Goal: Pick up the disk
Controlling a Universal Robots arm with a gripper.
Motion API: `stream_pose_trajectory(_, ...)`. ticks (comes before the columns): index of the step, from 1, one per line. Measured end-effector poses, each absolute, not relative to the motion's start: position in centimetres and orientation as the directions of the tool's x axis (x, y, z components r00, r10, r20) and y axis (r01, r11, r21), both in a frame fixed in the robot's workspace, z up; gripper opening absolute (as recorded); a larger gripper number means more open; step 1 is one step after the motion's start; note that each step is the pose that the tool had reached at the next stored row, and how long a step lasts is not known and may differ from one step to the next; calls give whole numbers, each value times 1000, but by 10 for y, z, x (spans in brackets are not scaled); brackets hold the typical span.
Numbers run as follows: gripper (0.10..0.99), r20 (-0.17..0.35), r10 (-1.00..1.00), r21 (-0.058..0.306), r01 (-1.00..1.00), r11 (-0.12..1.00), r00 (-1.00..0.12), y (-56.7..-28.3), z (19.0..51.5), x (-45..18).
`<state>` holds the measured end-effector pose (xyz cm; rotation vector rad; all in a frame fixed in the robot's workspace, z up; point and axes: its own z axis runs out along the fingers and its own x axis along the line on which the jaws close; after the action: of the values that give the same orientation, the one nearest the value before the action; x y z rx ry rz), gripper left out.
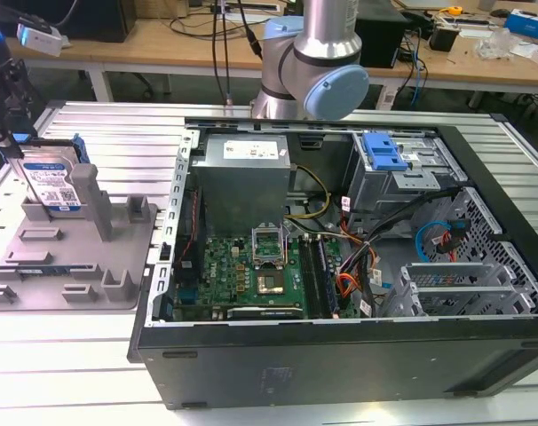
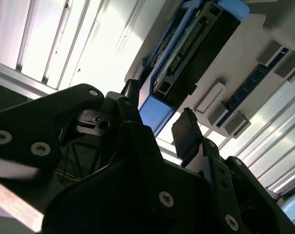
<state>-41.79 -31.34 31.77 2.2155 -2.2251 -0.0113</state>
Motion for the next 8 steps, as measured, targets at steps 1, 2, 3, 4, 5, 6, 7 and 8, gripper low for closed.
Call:
stream_pose_trajectory(1,541,-4,-1000,6,-1000,4,-4,-313,317,-418)
stream_pose_trajectory(2,541,-4,-1000,6,-1000,4,-4,-313,316,-418)
stream_pose_trajectory(3,541,-4,-1000,6,-1000,4,-4,-313,314,-418)
stream_pose_trajectory(4,541,-4,-1000,6,-1000,4,-4,-313,313,-418)
stream_pose_trajectory(5,541,-4,-1000,6,-1000,4,-4,-313,313,-418)
stream_pose_trajectory(6,541,-4,-1000,6,-1000,4,-4,-313,311,-418)
stream_pose_trajectory(7,541,-4,-1000,6,-1000,4,-4,-313,310,-418)
stream_pose_trajectory(8,541,-4,-1000,6,-1000,4,-4,-313,308,-418)
